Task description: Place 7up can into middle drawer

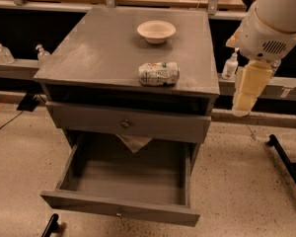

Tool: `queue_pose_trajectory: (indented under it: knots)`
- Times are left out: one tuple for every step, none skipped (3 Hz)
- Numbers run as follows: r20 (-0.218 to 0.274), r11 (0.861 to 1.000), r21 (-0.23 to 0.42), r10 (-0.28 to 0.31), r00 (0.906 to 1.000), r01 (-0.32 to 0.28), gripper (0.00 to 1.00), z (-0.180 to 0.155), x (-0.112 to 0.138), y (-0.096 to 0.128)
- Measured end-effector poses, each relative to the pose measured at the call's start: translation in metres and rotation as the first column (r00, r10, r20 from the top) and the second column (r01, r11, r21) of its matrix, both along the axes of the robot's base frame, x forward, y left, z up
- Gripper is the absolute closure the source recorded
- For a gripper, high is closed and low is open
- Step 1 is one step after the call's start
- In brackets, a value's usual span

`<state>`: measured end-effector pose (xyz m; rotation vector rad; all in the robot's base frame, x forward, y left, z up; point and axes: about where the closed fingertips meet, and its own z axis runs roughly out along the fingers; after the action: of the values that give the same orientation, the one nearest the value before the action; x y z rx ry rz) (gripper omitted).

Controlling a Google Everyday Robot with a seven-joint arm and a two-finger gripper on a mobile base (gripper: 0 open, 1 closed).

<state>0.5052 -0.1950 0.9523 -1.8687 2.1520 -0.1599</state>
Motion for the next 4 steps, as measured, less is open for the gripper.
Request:
queue_pose_trajectory:
  knots:
    - [0.0,1.0,0.0,0.0,1.0,0.0,0.0,0.0,0.0,0.0]
    - [0.064,0.997,-0.055,0.064,0.9959,-0.061,0.0,0.003,0.01,0.015]
    - [0.194,0.969,-0.184,0.2,0.9603,-0.165,0.0,-0.001,0.053,0.058]
    - [0.277,0.944,-0.28,0.254,0.9266,-0.175,0.0,-0.004,0.085,0.085]
